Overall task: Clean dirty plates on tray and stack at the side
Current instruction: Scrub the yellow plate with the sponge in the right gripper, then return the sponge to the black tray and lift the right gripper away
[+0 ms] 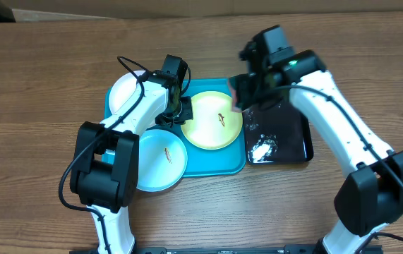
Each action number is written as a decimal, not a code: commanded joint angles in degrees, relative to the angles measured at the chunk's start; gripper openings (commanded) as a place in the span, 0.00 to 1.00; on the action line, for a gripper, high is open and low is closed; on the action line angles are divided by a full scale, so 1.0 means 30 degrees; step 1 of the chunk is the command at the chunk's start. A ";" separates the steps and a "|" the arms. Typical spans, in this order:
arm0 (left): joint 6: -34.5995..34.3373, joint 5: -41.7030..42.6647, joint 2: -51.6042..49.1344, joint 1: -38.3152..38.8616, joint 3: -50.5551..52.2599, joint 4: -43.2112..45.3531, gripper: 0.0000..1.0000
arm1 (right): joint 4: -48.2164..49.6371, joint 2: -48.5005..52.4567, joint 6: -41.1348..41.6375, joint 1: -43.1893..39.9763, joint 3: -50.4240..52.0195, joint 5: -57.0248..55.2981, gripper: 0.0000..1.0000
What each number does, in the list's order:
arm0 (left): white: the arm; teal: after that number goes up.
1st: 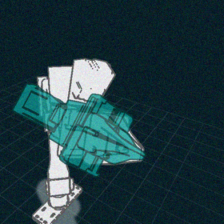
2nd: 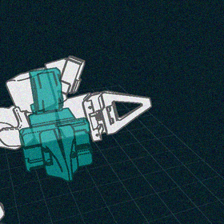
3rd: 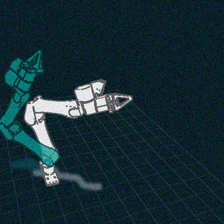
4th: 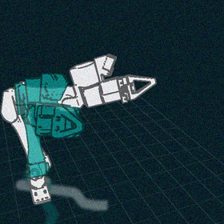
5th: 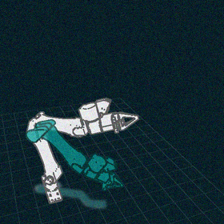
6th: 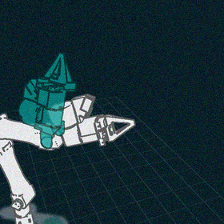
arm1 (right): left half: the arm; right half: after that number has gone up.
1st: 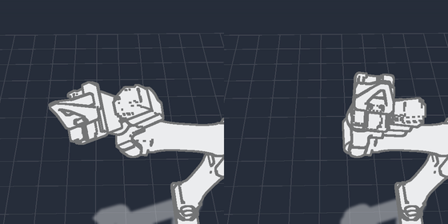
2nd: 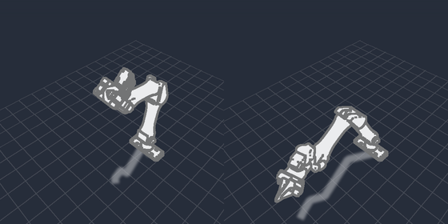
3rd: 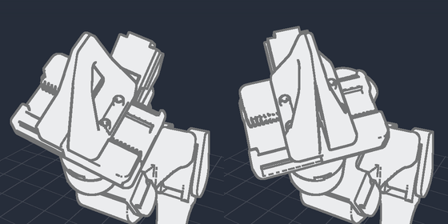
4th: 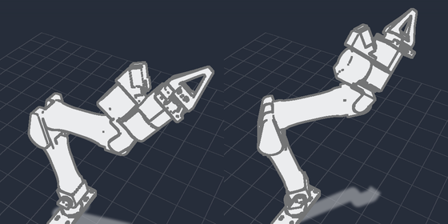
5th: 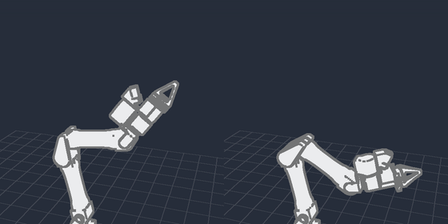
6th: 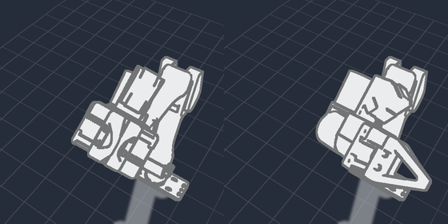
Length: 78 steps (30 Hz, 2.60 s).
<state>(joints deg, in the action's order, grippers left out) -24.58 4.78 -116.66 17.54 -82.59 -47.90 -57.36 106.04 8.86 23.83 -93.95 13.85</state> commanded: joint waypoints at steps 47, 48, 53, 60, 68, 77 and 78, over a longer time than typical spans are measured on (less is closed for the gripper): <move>-0.0532 0.0765 -0.0328 0.0036 0.0117 -0.0029 0.04 | 0.2142 0.8568 0.1574 0.3388 0.0226 -0.4896 0.04; -0.0532 0.0772 -0.0328 0.0036 0.0117 -0.0029 0.04 | 0.2157 0.8568 0.1552 0.3388 0.0226 -0.4656 0.04; -0.0532 0.0765 -0.0328 0.0036 0.0117 -0.0029 0.04 | 0.2178 0.8568 0.1552 0.3395 0.0226 -0.2645 0.04; -0.0532 0.0772 -0.0328 0.0036 0.0117 -0.0029 0.04 | 0.2637 0.8582 0.1559 0.3490 0.0233 0.1508 0.04; -0.0517 0.0772 -0.0328 0.0036 0.0117 -0.0066 0.04 | 0.3483 0.8102 0.0845 0.2805 -0.0597 0.6608 0.04; -0.0386 0.0765 -0.0328 0.0036 0.0117 -0.0160 0.04 | 0.0852 0.4932 0.0284 -0.0364 -0.2164 0.7774 0.04; -0.0386 0.0765 -0.0328 0.0036 0.0117 -0.0160 0.04 | 0.0423 0.4459 -0.0073 -0.0736 -0.2178 0.7774 0.04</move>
<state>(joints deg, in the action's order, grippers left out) -25.19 5.15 -116.66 17.21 -82.46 -48.56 -54.89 126.34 10.85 25.04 -97.84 34.24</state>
